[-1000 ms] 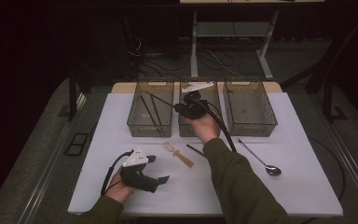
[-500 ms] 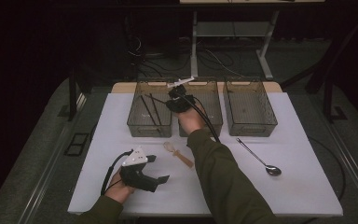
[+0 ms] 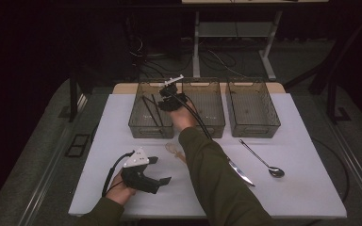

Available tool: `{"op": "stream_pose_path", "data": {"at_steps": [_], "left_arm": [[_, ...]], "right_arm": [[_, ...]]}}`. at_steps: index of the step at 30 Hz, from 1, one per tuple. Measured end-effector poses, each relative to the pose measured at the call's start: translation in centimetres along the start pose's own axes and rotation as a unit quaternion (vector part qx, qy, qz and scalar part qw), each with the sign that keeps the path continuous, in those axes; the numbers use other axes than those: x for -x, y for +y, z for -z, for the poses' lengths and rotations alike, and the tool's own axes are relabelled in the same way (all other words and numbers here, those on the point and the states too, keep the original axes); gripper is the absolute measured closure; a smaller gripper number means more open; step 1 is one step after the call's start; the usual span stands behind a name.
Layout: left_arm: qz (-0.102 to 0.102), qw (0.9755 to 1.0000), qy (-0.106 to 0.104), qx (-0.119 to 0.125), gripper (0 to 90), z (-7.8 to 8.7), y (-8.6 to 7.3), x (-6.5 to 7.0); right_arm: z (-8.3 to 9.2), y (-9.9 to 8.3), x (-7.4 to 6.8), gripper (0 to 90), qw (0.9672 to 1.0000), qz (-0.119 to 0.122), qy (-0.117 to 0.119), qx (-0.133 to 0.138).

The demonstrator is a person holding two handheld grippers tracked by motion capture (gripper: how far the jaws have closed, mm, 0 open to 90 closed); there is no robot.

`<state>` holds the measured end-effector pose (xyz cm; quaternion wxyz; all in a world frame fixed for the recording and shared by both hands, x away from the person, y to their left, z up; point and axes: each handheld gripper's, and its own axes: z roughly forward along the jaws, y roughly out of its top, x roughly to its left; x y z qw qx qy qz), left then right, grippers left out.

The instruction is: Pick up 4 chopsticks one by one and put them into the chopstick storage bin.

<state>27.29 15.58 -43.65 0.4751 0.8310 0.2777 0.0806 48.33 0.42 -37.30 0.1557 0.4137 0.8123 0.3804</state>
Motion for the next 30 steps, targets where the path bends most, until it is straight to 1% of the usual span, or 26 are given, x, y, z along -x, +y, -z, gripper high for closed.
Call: {"op": "stream_pose_path", "data": {"at_steps": [1,3,5,6,8,11,14,15,22,25,27,30], "left_arm": [[0.000,1.0000,0.000,0.000,9.1,0.0,0.0,0.0],[0.000,1.0000,0.000,0.000,9.2,0.0,0.0,0.0],[0.002,1.0000,0.000,0.000,9.1,0.0,0.0,0.0],[0.003,1.0000,0.000,-0.001,9.1,0.0,0.0,0.0],[0.003,1.0000,-0.001,-0.001,9.1,0.0,0.0,0.1],[0.004,1.0000,-0.001,0.000,9.2,0.0,0.0,0.0],[-0.001,1.0000,-0.001,-0.002,9.1,-0.1,0.0,0.0],[0.004,1.0000,-0.002,0.000,9.1,-0.1,-0.1,0.1],[0.003,1.0000,0.002,-0.003,9.2,-0.2,-0.1,0.1],[0.006,1.0000,0.002,-0.005,9.2,-0.3,-0.1,0.2],[0.003,1.0000,0.002,-0.007,9.1,-0.4,-0.1,0.2],[0.005,1.0000,0.003,-0.008,9.2,-0.4,-0.2,0.3]], "right_arm": [[0.1,0.0,0.0,60.7,1.0000,-0.001,0.005,0.000],[0.5,0.0,0.0,56.6,1.0000,-0.001,0.006,0.002],[0.9,0.1,0.1,52.6,0.9999,-0.002,0.014,0.004],[1.2,0.1,0.1,51.1,0.9998,-0.004,0.020,0.004],[1.7,0.1,0.1,48.3,0.9997,0.000,0.025,0.006],[2.6,-0.2,0.3,44.5,0.9989,-0.005,0.045,0.009],[3.6,-0.7,0.8,43.0,0.9983,-0.002,0.057,0.015],[4.0,-0.9,1.0,42.5,0.9980,-0.005,0.061,0.016],[7.1,-2.6,2.0,40.5,0.9953,0.005,0.092,0.031],[8.2,-3.2,2.4,40.1,0.9949,0.017,0.094,0.033],[8.9,-3.7,2.6,40.0,0.9941,0.018,0.101,0.036],[9.9,-4.4,3.0,40.0,0.9929,0.020,0.111,0.039]]}}
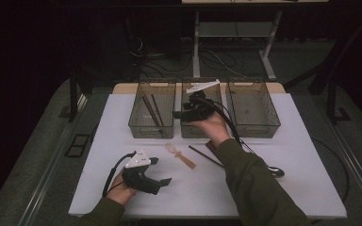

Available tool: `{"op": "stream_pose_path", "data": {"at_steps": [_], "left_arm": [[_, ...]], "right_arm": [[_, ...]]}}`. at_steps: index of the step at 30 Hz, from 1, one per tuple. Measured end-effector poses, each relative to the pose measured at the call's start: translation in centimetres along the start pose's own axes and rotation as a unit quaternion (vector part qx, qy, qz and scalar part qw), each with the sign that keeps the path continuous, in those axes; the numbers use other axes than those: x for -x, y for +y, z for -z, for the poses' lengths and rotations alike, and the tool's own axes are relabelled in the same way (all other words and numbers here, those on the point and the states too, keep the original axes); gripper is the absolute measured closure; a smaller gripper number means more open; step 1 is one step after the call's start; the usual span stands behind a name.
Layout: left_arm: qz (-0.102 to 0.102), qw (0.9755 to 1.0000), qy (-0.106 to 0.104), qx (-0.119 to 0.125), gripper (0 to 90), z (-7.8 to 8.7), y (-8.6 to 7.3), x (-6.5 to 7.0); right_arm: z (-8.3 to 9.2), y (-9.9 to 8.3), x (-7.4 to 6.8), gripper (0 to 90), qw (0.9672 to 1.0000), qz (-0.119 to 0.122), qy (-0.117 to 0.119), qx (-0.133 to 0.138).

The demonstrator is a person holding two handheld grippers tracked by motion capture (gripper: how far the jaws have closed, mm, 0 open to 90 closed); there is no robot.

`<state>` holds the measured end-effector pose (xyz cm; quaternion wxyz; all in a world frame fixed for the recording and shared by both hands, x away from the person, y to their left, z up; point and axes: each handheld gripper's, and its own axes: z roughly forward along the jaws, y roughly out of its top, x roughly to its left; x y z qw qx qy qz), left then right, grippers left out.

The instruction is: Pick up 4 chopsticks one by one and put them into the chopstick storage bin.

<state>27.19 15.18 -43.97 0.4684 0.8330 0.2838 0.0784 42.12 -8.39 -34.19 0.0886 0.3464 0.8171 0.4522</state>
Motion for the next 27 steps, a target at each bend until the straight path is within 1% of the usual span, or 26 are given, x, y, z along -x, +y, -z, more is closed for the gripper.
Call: {"op": "stream_pose_path", "data": {"at_steps": [3,5,8,11,13,15,18,22,27], "left_arm": [[-0.002,1.0000,0.001,0.000,9.1,0.0,0.0,-0.1],[0.001,1.0000,0.002,0.000,9.1,0.0,0.0,0.0],[0.001,1.0000,0.002,-0.002,9.2,0.0,0.0,0.0],[0.000,1.0000,0.004,-0.003,9.1,0.1,0.0,-0.2],[0.001,1.0000,0.004,0.000,9.1,0.1,0.0,-0.2],[-0.002,1.0000,0.003,-0.001,9.1,0.1,0.0,-0.2],[-0.002,1.0000,0.003,0.001,9.1,0.1,0.0,-0.1],[-0.002,1.0000,0.005,-0.001,9.1,0.1,0.0,-0.2],[-0.004,1.0000,0.006,-0.001,9.1,0.1,0.0,-0.3]], "right_arm": [[0.9,-0.7,0.1,39.9,1.0000,0.004,0.006,0.001],[1.5,-1.2,0.2,39.8,0.9999,0.005,0.012,0.002],[2.4,-1.9,0.4,39.8,0.9998,0.005,0.020,0.004],[3.1,-2.7,0.5,39.8,0.9996,0.012,0.024,0.001],[3.7,-3.2,0.6,39.7,0.9995,0.014,0.027,-0.002],[4.2,-3.7,0.7,39.7,0.9995,0.013,0.030,-0.003],[5.0,-4.6,1.0,39.8,0.9993,0.017,0.033,-0.001],[6.0,-5.8,1.2,39.7,0.9993,0.013,0.037,0.000],[7.3,-7.4,1.6,39.8,0.9992,0.021,0.034,0.001]]}}
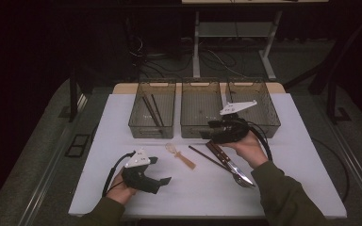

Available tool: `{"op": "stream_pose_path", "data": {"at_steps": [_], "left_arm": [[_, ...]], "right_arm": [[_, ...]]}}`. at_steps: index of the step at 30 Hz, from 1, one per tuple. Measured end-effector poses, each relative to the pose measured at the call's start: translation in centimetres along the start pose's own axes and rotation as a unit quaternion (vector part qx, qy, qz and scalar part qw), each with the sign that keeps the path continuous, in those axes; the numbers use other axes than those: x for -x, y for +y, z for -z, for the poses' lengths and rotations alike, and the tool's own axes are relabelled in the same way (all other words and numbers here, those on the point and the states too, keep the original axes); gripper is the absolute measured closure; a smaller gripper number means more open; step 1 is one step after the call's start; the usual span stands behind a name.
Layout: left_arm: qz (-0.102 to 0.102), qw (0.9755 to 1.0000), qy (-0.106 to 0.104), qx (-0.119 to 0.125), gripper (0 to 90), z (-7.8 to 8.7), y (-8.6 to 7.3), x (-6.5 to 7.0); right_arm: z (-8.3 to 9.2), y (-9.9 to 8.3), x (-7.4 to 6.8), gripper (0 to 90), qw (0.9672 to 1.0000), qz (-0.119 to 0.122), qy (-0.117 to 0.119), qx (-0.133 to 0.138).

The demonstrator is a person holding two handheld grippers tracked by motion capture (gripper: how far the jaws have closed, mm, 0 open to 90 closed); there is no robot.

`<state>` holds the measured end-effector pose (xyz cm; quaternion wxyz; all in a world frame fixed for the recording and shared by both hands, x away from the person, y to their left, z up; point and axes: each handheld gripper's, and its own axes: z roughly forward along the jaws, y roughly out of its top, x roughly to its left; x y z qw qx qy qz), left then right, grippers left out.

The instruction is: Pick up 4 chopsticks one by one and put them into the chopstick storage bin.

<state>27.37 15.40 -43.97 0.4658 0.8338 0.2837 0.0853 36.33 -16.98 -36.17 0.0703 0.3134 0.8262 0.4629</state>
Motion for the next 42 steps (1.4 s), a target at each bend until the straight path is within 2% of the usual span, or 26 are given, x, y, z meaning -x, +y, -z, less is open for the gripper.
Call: {"op": "stream_pose_path", "data": {"at_steps": [8,16,23,35,42], "left_arm": [[0.002,1.0000,0.002,0.001,9.9,0.0,0.0,0.0],[-0.007,1.0000,0.001,-0.002,10.0,0.1,0.0,0.0],[-0.005,1.0000,0.001,-0.002,10.0,0.1,0.0,0.1],[-0.004,1.0000,0.004,-0.001,10.2,0.2,0.0,0.1],[-0.003,1.0000,0.005,0.000,10.2,0.2,0.0,0.1]], "right_arm": [[1.5,-2.6,0.3,41.6,1.0000,-0.003,0.004,-0.004],[2.7,-4.8,0.1,44.3,0.9994,0.007,0.006,-0.034],[4.0,-6.8,-0.6,48.0,0.9988,0.017,0.002,-0.047],[5.9,-10.2,-0.8,58.6,0.9977,0.007,0.002,-0.068],[6.6,-11.9,-0.8,63.3,0.9970,-0.006,0.002,-0.077]]}}
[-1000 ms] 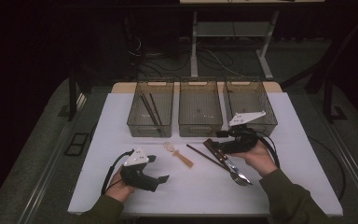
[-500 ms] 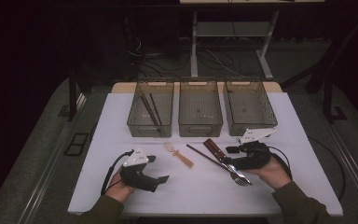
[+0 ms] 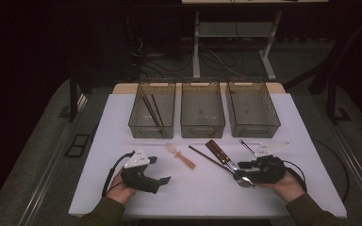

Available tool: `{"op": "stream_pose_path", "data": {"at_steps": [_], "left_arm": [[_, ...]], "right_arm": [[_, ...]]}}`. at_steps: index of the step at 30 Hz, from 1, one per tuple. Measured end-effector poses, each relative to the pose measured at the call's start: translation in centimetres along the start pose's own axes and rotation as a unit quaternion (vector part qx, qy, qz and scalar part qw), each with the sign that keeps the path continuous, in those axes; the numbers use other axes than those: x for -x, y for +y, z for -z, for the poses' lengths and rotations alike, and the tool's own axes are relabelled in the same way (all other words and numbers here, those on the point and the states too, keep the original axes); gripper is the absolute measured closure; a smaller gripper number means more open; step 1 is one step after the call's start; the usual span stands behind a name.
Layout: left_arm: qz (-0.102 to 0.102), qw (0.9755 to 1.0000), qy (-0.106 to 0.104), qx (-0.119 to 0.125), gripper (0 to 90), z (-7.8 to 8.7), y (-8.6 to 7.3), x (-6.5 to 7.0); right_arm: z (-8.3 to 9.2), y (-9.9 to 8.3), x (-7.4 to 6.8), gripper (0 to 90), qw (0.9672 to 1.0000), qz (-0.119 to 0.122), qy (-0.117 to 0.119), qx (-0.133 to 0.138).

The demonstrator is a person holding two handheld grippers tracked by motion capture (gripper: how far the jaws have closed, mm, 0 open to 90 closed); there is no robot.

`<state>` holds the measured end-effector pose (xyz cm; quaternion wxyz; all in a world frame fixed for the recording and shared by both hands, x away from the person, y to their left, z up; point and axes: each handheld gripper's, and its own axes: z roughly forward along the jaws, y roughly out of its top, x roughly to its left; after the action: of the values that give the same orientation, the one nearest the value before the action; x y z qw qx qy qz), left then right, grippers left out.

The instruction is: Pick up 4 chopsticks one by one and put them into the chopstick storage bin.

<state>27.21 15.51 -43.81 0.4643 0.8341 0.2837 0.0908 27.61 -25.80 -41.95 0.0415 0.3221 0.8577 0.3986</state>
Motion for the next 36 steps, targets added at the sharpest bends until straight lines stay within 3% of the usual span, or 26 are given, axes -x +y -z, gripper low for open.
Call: {"op": "stream_pose_path", "data": {"at_steps": [6,21,36], "left_arm": [[-0.001,1.0000,0.000,0.000,10.2,0.0,0.0,0.0],[-0.004,1.0000,0.000,-0.003,10.2,-0.1,0.0,0.1],[-0.005,1.0000,-0.001,-0.004,10.3,-0.2,0.0,0.1]], "right_arm": [[-0.2,-1.0,0.1,70.2,0.9998,0.004,-0.006,-0.018],[-1.5,-1.4,0.4,76.4,0.9984,0.023,-0.008,-0.051],[-2.0,-1.3,0.2,81.3,0.9970,0.048,-0.012,-0.060]]}}
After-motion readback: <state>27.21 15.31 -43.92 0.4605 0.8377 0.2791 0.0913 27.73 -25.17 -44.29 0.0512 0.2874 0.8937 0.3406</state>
